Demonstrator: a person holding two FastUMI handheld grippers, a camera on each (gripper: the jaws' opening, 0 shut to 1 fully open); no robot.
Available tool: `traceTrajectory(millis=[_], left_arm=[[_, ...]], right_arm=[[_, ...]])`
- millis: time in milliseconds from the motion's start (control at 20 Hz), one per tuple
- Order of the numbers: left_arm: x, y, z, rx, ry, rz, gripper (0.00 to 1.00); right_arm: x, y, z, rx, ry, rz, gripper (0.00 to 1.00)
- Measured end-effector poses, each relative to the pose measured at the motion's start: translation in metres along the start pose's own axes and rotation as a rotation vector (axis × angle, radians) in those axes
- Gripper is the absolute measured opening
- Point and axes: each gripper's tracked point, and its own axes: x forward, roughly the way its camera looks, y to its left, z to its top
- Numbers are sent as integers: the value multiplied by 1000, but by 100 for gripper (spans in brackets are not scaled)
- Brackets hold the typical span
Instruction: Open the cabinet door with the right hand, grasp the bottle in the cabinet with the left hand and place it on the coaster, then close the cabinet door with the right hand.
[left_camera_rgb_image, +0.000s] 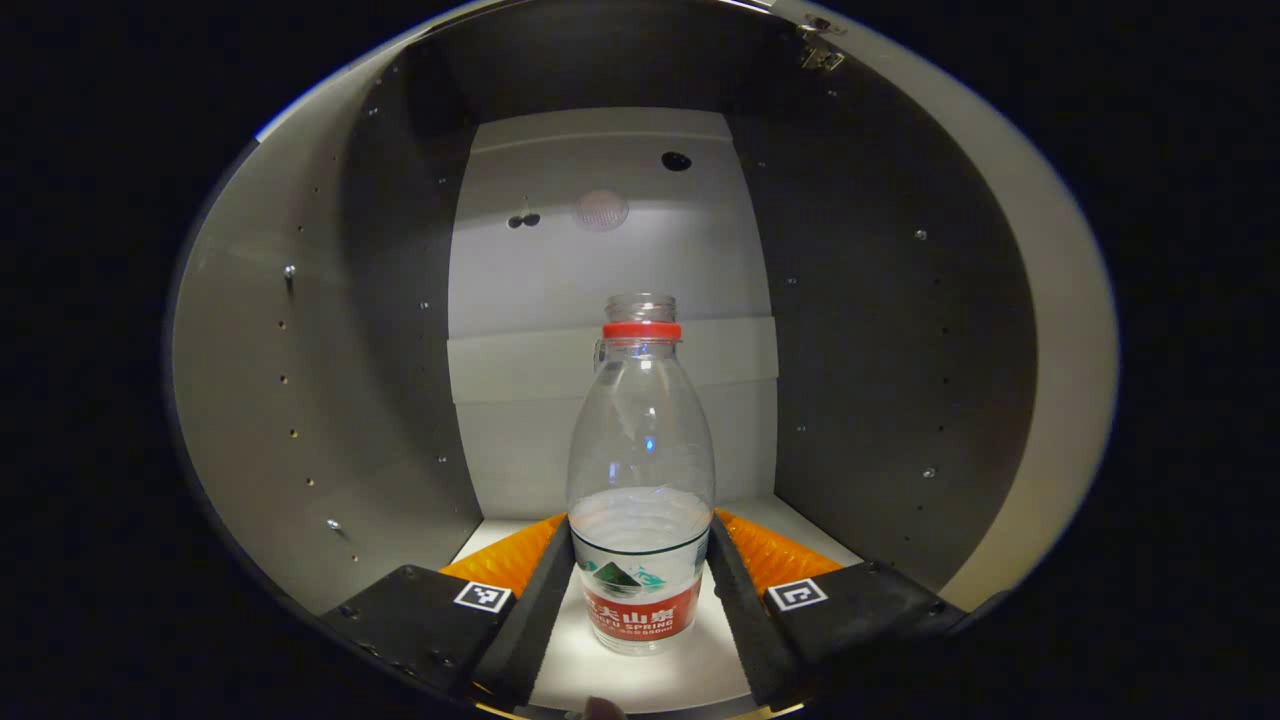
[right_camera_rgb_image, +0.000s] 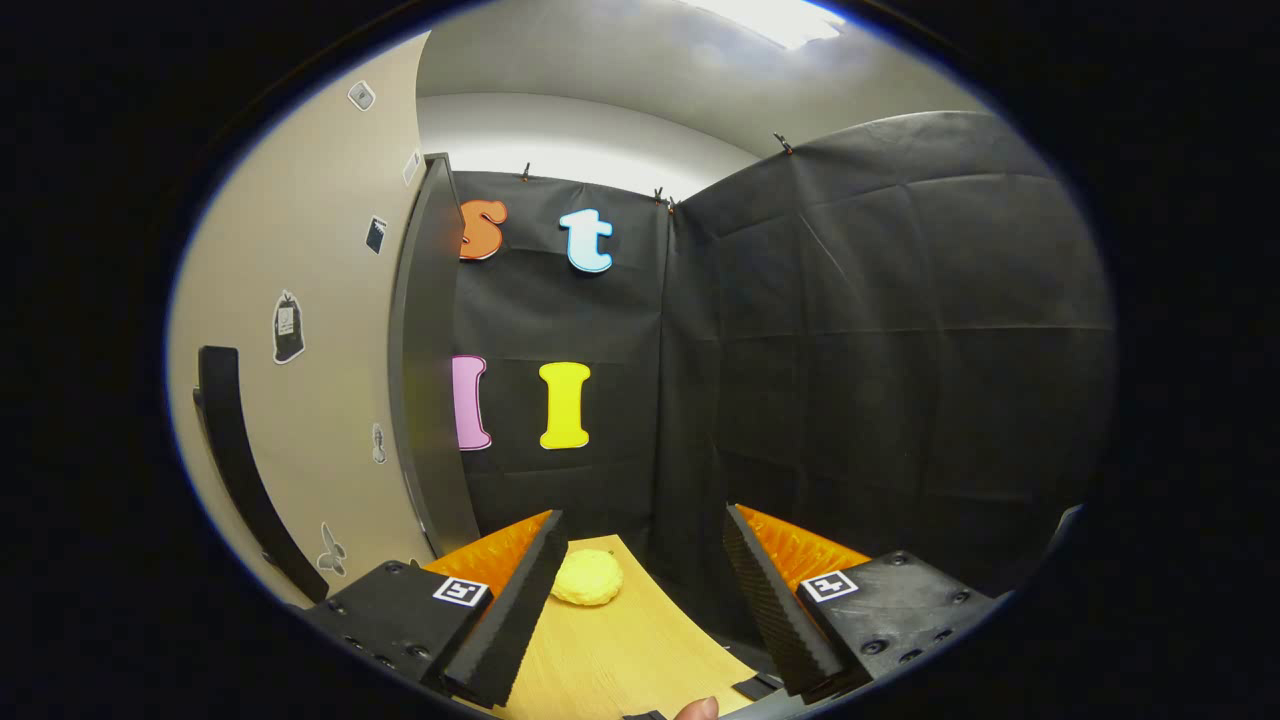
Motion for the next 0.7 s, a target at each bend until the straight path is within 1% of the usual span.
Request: traceTrajectory(millis=[150,350,550,700], left_arm=[[-28,-1,13,0,-21,-23,78],[-78,6,29,11,-65,-46,78],[-135,24,30,-1,-86,-49,78],[-175,34,23,2,-107,-65,77]], right_arm=[[-7,6,3,-1,-5,10,98],[-15,15,8,-2,-17,21,97],[-23,24,14,-1,-31,27,97],[-27,32,19,-6,-45,32,97]])
